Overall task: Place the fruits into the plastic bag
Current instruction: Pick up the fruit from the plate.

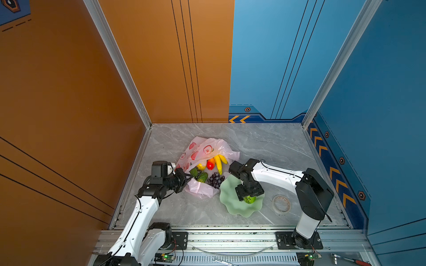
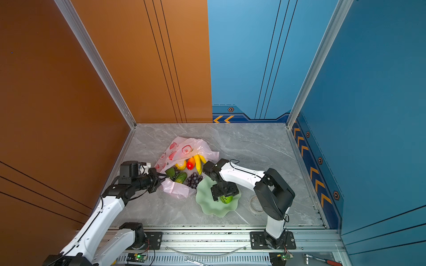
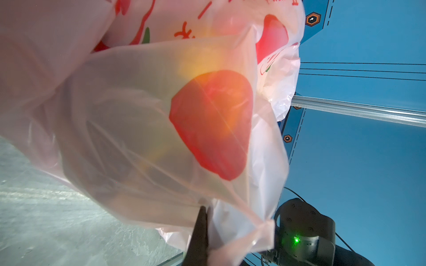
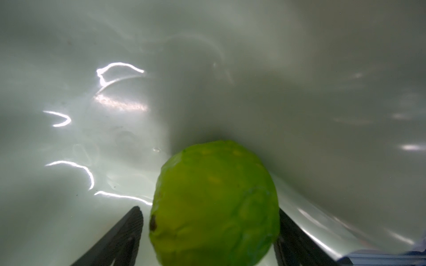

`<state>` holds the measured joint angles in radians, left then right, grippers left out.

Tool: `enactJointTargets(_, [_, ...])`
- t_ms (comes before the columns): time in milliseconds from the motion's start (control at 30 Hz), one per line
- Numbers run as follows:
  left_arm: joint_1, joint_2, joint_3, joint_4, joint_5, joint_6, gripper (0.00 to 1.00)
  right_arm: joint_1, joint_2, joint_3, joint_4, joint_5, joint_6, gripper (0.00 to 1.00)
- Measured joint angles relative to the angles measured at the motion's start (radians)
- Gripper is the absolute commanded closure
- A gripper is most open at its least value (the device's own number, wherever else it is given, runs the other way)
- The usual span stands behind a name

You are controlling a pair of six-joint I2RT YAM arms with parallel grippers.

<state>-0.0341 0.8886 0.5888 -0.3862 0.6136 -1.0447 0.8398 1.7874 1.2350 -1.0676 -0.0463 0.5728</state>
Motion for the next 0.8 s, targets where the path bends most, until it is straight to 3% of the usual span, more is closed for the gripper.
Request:
enactJointTargets(233, [0.000, 0.000, 0.000, 0.000, 0.000, 0.000, 1.00, 0.000, 0.011, 0.001, 0.006, 0.006, -0.008, 0.25])
enactJointTargets(467, [0.000, 0.000, 0.000, 0.000, 0.000, 0.000, 1.00, 0.000, 0.010, 0.001, 0.006, 0.013, -0.016, 0.39])
enactJointTargets(800, [0.000, -0.003, 0.000, -0.007, 0.000, 0.000, 1.00, 0.000, 0.010, 0.021, 0.004, 0.017, -0.018, 0.42])
